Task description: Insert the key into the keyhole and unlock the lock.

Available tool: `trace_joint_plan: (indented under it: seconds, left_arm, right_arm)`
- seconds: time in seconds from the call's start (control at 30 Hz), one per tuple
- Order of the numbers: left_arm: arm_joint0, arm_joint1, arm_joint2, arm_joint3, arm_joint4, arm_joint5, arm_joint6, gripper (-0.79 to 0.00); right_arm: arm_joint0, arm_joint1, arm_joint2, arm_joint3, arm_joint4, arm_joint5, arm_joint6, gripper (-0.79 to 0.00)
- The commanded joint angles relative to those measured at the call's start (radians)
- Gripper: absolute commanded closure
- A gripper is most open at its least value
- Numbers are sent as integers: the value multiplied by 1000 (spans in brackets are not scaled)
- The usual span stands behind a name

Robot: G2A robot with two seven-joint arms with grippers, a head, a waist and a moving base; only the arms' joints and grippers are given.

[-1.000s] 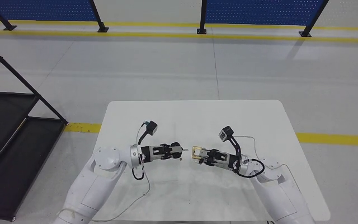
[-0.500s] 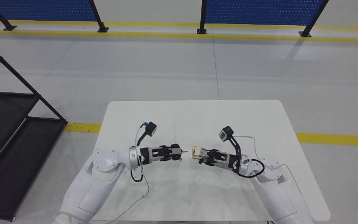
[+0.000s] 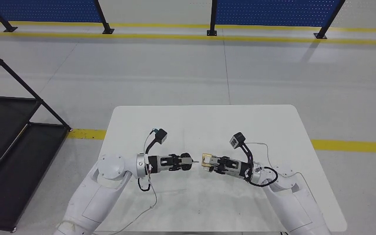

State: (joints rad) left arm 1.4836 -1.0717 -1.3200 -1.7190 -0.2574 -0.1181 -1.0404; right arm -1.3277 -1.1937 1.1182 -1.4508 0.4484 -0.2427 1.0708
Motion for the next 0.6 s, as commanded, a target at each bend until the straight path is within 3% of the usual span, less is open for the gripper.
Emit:
trace_joint_plan:
  seconds: [0.0,0.57]
  left_arm:
    - [-4,1,4,0,-2,-1,0,0]
    - [-22,6,26,12,-12,-11,8,0]
  right_arm:
    - [0,0,0,0,0,0,0,0]
    - [0,0,0,0,0,0,0,0]
